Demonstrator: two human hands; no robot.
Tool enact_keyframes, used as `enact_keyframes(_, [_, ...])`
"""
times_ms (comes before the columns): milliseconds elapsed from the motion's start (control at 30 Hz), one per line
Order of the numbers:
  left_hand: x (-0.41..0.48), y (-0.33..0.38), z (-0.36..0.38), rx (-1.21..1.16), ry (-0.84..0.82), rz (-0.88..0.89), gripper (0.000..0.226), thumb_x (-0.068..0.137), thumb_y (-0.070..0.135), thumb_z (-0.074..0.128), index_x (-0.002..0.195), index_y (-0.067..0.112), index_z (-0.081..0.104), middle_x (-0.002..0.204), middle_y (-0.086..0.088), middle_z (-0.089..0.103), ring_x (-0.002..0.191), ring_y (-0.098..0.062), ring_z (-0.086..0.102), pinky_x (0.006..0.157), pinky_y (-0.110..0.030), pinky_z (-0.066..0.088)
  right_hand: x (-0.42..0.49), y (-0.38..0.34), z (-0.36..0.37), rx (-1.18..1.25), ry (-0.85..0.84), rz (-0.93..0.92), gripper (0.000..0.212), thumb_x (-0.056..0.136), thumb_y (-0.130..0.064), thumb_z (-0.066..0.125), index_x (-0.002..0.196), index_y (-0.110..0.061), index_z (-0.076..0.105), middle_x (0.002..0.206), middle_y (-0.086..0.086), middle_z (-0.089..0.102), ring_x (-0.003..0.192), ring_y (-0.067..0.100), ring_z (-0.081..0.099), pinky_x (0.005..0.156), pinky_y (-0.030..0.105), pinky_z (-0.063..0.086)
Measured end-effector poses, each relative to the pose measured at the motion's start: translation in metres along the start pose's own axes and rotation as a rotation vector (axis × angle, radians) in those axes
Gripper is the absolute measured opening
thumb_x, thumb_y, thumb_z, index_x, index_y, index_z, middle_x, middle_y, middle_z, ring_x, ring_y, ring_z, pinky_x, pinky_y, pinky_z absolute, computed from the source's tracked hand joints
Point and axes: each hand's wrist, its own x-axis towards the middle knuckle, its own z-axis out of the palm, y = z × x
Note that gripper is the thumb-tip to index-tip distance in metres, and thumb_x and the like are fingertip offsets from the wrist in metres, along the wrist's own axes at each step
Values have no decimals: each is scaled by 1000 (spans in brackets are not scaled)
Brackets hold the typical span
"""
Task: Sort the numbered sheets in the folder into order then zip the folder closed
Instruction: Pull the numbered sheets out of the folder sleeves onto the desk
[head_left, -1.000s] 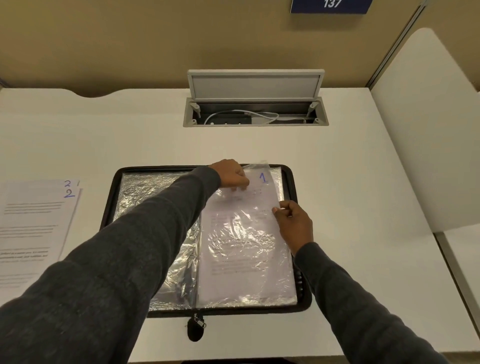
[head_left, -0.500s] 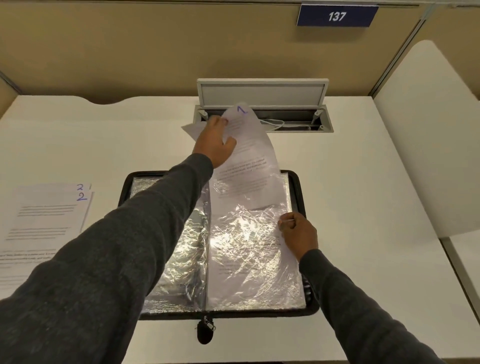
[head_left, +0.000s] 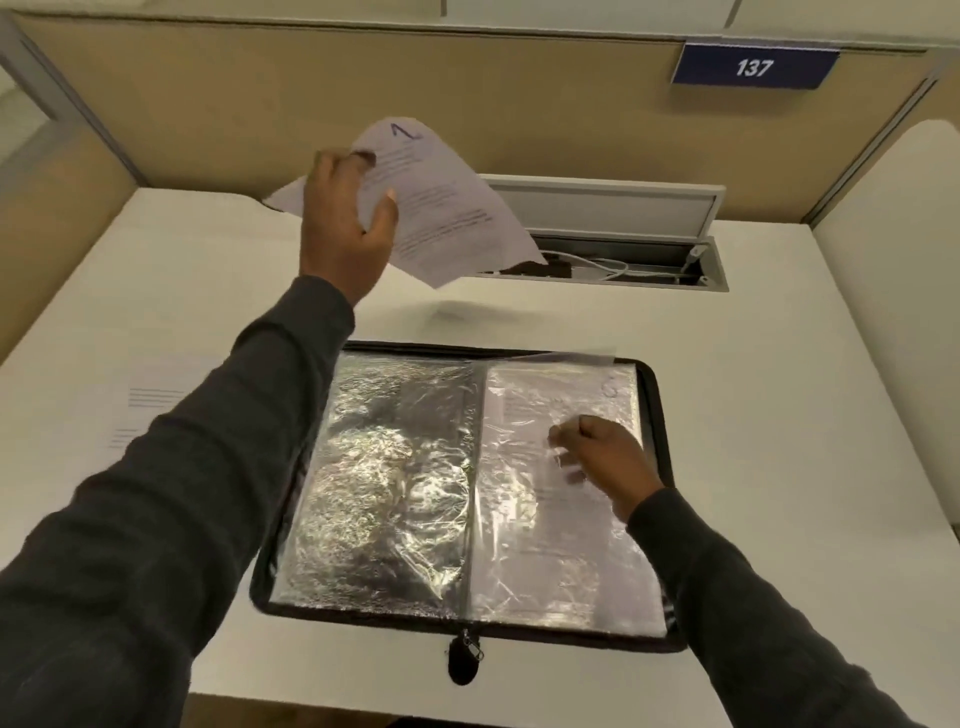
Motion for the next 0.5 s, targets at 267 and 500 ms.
enact_keyframes(267, [10, -29, -112, 213, 327, 91, 15, 98, 35, 48, 92, 22, 53, 94, -7, 51, 89, -15, 47, 77, -26, 40, -6, -49, 105, -34, -216, -159, 13, 93, -25, 69, 94, -15, 76, 97, -4, 75, 91, 10, 68, 85, 31, 53])
enact_keyframes(500, [12, -77, -182, 417, 370, 118, 33, 101, 38, 44, 81, 13, 53, 79, -13, 52, 77, -27, 48, 69, -32, 34, -6, -37, 189, -322, -533, -277, 24, 94, -52, 62, 108, -33, 67, 119, -18, 66, 111, 3, 60, 94, 21, 44])
